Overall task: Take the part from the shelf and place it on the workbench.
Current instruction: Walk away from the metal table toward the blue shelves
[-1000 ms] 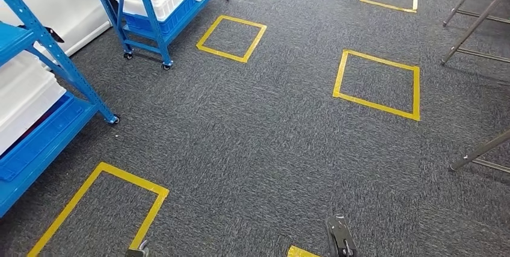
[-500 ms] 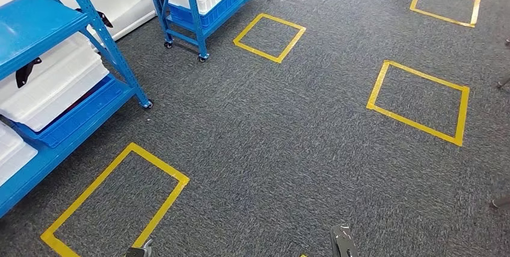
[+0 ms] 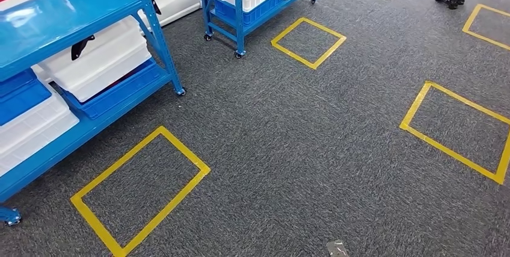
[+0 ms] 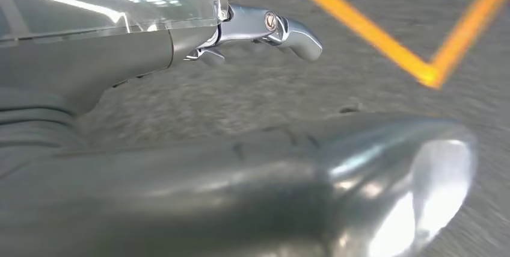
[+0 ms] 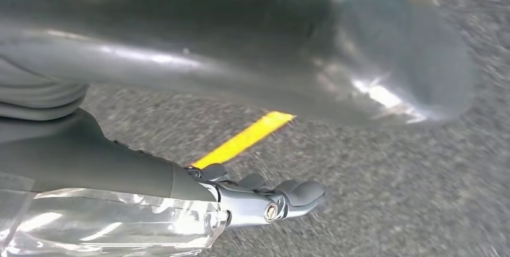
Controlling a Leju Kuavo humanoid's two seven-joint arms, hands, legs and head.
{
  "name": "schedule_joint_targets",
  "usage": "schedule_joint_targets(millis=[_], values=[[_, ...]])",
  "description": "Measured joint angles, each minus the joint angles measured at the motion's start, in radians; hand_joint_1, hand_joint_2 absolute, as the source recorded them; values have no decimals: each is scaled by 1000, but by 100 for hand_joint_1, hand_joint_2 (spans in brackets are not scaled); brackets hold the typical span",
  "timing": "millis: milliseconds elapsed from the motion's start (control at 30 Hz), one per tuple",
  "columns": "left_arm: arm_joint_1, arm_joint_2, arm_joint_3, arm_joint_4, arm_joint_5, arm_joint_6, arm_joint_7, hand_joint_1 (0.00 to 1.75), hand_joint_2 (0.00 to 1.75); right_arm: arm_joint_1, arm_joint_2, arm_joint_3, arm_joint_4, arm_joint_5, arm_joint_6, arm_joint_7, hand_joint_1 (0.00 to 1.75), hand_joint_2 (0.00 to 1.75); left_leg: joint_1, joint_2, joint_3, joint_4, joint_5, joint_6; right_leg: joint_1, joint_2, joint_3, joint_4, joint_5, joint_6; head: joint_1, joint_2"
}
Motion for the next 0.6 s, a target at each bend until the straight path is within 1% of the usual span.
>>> schedule_joint_targets(millis=[33, 67, 100, 133, 167, 200, 233, 267, 300, 333, 367, 400, 433, 467, 500, 533, 567, 600], values=[[2, 3, 8, 14, 7, 0, 12, 0, 0, 3, 0, 1, 2, 3, 0, 10, 0, 0, 2, -9, 2, -4, 4, 6, -2, 22, -7, 21, -17, 6, 0, 0], [3, 4, 14, 26, 13, 2, 22, 0, 0, 7, -1, 1, 5, 6, 0, 18, 0, 0, 5, -18, 4, -7, 8, 11, -5, 50, -25, 62, -46, 12, 0, 0], [4, 6, 20, 37, 17, 5, 31, 0, 0, 12, -1, 1, 8, 8, 0, 25, 0, 0, 5, -27, 1, -8, 11, 14, -7, 76, -52, 123, -81, 15, 0, 0], [4, 8, 26, 45, 20, 8, 38, 0, 0, 18, -1, 1, 11, 9, 0, 30, 0, 0, 5, -39, -2, -8, 12, 16, -9, 89, -85, 192, -115, 17, 0, 0], [5, 10, 30, 51, 22, 10, 42, 0, 0, 23, -1, 1, 14, 10, 0, 34, 0, 0, 5, -52, -4, -7, 13, 17, -10, 94, -113, 250, -136, 19, 0, 0], [6, 11, 34, 57, 24, 12, 46, 0, 0, 27, -2, 1, 16, 11, -1, 38, 0, 0, 5, -66, -5, -6, 13, 17, -12, 95, -126, 277, -136, 20, 0, 0], [7, 12, 38, 62, 26, 13, 49, 0, 0, 30, -2, 1, 18, 13, -2, 43, 0, 0, 6, -80, -5, -5, 14, 15, -14, 97, -121, 265, -116, 21, 0, 0], [8, 12, 42, 67, 28, 13, 52, 0, 0, 31, -4, 2, 19, 19, -3, 50, 0, 0, 7, -94, -5, -3, 13, 13, -17, 101, -96, 213, -80, 22, 0, 0], [9, 13, 46, 71, 30, 14, 55, 0, 0, 32, -5, 4, 21, 28, -6, 60, 0, 0, 9, -107, -5, 1, 12, 9, -22, 119, -62, 140, -44, 22, 0, 0], [8, 13, 49, 73, 34, 14, 56, 0, 0, 33, -6, 7, 23, 37, -8, 70, 0, 0, 8, -119, -8, 6, 10, 3, -24, 140, -32, 76, -18, 22, 0, 0], [7, 13, 53, 75, 37, 15, 56, 0, 0, 33, -7, 11, 25, 47, -9, 80, 0, 0, 8, -129, -12, 10, 9, -3, -25, 155, -13, 33, -4, 19, 0, 0], [7, 13, 57, 76, 40, 15, 55, 0, 0, 33, -7, 15, 27, 55, -8, 90, 0, 0, 7, -138, -16, 12, 10, -10, -24, 166, -5, 14, -2, 15, 0, 0], [8, 13, 62, 77, 43, 15, 52, 0, 0, 32, -8, 20, 29, 62, -7, 98, 0, 0, 8, -148, -19, 12, 12, -18, -21, 161, -6, 13, -3, 8, 0, 0], [10, 13, 66, 79, 46, 15, 48, 0, 0, 30, -8, 25, 29, 67, -4, 105, 0, 0, 9, -157, -22, 10, 14, -25, -21, 150, -7, 12, 0, 1, 0, 0], [12, 14, 70, 80, 47, 15, 43, 0, 0, 29, -8, 30, 30, 73, 0, 112, 0, 0, 10, -152, -26, 13, 11, -30, -20, 139, -6, 9, 2, -7, 0, 0], [13, 14, 73, 81, 48, 14, 38, 0, 0, 29, -9, 34, 30, 78, 3, 118, 0, 0, 10, -136, -35, 30, -1, -34, -20, 128, -6, 5, 4, -16, 0, 0], [13, 15, 75, 82, 48, 13, 32, 0, 0, 29, -9, 38, 30, 82, 5, 123, 0, 0, 9, -112, -52, 66, -24, -37, -20, 115, -6, 2, 6, -24, 0, 0], [13, 15, 76, 82, 48, 12, 27, 0, 0, 30, -9, 42, 30, 86, 6, 128, 0, 0, 9, -82, -78, 124, -57, -38, -17, 102, -6, 1, 7, -30, 0, 0]])
